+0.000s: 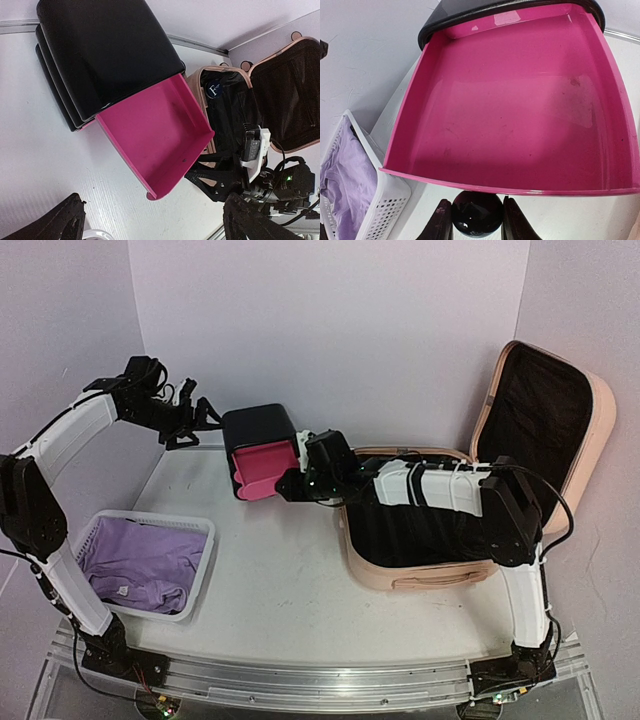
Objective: Open, take out, and arrange the luggage
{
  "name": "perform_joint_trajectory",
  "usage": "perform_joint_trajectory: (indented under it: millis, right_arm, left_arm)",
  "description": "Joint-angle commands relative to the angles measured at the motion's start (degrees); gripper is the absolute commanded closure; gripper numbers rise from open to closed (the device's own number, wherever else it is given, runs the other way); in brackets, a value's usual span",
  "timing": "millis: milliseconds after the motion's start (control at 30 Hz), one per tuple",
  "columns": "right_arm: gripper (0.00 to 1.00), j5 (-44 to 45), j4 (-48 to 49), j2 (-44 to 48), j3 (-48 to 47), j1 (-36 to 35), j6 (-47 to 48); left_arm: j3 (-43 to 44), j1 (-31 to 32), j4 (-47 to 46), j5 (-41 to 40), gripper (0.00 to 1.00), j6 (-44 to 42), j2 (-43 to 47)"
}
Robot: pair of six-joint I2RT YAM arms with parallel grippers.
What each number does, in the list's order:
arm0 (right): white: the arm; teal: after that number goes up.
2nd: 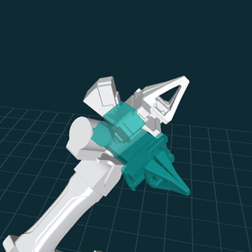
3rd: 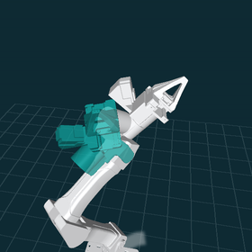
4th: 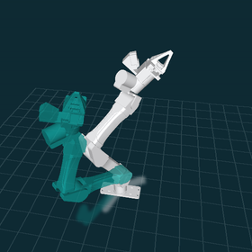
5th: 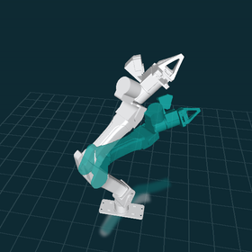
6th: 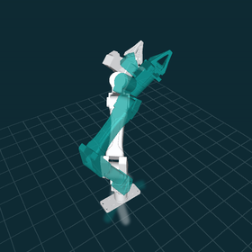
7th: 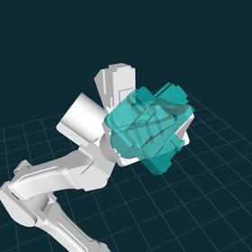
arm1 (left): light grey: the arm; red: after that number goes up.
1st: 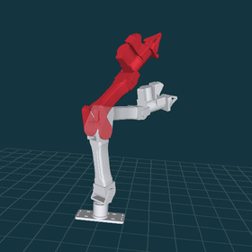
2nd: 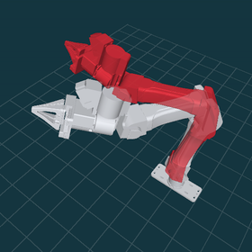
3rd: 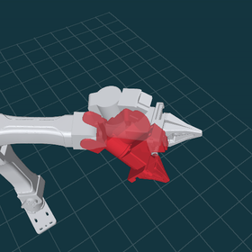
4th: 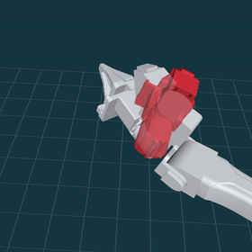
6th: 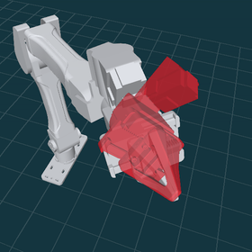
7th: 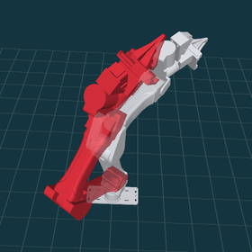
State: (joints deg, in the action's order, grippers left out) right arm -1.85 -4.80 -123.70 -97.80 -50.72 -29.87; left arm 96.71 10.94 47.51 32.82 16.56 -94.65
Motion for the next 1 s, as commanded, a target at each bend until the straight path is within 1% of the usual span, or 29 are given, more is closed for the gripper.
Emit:
perform_joint_trajectory:
  millis: [0,467,567,700,833,967]
  right_arm:
    - [1.0,-1.08,4.36,6.38,1.38,-1.59,0.51]
    - [1.0,1.49,7.7,9.48,5.51,-2.21,1.89]
    - [1.0,0.91,7.99,9.46,5.84,-2.23,1.56]
    - [1.0,0.54,9.84,11.15,8.79,-2.37,1.54]
    - [1.0,0.76,11.11,12.3,10.76,-2.38,1.88]
    - [1.0,0.8,12.95,13.04,12.45,-2.37,1.81]
  left_arm:
    - [3.65,-0.64,-1.71,0.02,0.03,0.58,-0.35]
    - [6.41,-1.14,-2.08,-0.41,0.03,1.44,-3.04]
    - [7.56,-1.25,-2.2,-0.27,0.03,1.87,-4.05]
    - [8.93,-1.21,-2.37,-0.24,0.03,1.99,-5.06]
    - [12.2,-1.32,-2.47,-1.24,0.03,2.16,-7.64]
    - [16.43,-1.63,-2.4,-4.79,0.03,1.91,-10.76]
